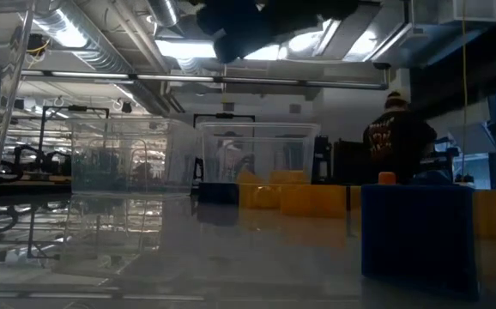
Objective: Sort blocks
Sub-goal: Put the blue game piece into the bottom transparent bin
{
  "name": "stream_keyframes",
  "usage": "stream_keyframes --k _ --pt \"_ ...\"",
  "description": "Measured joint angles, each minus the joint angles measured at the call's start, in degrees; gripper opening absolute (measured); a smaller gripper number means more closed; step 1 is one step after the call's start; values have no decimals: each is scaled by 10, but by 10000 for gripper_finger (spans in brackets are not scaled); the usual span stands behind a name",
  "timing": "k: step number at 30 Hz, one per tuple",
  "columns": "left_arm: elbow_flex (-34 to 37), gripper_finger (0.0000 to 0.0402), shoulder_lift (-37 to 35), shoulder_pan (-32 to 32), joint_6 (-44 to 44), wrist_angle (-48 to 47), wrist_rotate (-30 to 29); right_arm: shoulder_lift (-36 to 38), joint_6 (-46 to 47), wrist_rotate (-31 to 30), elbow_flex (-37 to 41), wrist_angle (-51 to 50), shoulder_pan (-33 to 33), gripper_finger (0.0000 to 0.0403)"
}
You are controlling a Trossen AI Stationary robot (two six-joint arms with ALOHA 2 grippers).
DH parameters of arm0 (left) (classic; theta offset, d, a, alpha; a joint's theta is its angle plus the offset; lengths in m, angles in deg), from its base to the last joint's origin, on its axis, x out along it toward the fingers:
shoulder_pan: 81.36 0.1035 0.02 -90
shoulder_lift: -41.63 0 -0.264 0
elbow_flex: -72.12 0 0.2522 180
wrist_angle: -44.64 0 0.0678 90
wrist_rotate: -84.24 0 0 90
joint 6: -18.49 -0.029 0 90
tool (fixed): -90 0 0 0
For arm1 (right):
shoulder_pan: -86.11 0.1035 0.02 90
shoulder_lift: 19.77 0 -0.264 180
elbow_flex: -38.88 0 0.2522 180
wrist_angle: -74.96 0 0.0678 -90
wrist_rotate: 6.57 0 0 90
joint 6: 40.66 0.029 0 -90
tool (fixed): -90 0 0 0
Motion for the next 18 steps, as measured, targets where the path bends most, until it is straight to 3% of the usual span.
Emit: stream_keyframes --k 18 --pt "0 224 30 0 23 -2 -1 0 15 6 -2 -20 -21 17"
